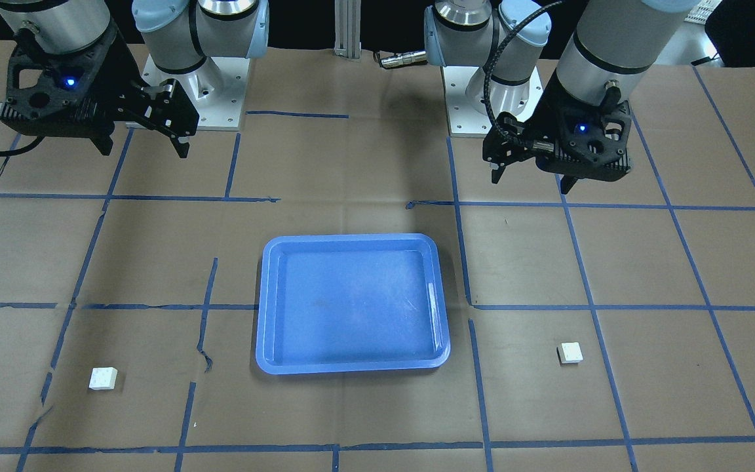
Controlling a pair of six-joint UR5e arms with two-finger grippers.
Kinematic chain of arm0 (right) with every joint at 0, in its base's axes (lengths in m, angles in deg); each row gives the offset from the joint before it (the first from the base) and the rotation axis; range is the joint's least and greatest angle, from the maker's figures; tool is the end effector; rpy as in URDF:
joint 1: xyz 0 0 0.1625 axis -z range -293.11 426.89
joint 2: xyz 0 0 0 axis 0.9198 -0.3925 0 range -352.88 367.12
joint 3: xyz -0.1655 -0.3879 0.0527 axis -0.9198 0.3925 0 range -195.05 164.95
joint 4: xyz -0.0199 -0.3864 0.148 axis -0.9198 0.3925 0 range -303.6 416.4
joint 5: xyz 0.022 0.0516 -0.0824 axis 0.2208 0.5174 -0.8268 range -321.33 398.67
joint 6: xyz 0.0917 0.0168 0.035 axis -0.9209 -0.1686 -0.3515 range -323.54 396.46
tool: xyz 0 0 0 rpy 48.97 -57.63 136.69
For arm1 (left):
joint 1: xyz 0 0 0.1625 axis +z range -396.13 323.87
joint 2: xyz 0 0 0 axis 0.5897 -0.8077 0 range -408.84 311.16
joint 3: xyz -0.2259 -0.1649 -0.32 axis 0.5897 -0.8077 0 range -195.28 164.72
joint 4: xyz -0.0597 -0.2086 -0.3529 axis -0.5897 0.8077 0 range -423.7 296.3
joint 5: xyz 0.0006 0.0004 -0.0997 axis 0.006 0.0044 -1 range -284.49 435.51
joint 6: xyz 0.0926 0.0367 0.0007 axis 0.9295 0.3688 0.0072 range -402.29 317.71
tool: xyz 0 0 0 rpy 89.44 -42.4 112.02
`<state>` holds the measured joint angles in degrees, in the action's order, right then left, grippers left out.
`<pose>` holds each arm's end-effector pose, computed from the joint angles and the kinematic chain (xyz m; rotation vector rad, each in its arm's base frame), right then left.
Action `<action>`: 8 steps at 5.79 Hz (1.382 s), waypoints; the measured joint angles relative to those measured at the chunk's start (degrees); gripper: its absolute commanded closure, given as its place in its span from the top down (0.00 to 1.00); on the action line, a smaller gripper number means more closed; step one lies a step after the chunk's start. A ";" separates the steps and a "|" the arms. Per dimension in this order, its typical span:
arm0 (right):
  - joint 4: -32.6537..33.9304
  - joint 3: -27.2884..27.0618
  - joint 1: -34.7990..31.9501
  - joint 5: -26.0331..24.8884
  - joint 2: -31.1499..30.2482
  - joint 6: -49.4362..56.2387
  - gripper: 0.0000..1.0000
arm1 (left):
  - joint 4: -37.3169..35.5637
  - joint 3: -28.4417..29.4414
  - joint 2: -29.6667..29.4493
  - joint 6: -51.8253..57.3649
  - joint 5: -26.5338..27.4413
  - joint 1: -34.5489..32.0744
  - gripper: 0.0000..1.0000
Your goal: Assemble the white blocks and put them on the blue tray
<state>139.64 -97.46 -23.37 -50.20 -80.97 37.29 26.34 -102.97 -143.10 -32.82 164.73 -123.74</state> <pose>0.1376 -0.5016 0.5246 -0.0293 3.1214 0.0293 -0.1128 -0.5249 0.4700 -0.1925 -3.1181 -0.0516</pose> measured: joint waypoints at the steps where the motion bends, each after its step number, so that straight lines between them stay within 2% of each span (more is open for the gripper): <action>1: 1.30 -0.02 0.02 -0.12 0.23 5.55 1.00 | -3.15 0.58 -4.26 -0.02 0.27 1.92 0.99; 4: 2.46 -0.04 0.68 -0.18 0.92 31.88 1.00 | -19.19 0.78 -18.57 0.50 0.68 6.51 0.98; 6: 2.69 0.06 3.58 -0.05 3.39 56.06 1.00 | -23.28 -0.02 -22.71 2.51 0.43 9.45 0.98; 8: 4.71 0.50 9.95 0.39 7.23 82.45 1.00 | -25.25 -0.69 -26.08 7.56 0.73 12.09 0.98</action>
<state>144.35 -96.96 -13.43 -49.81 -73.74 119.74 1.09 -103.66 -169.19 -25.26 165.46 -111.64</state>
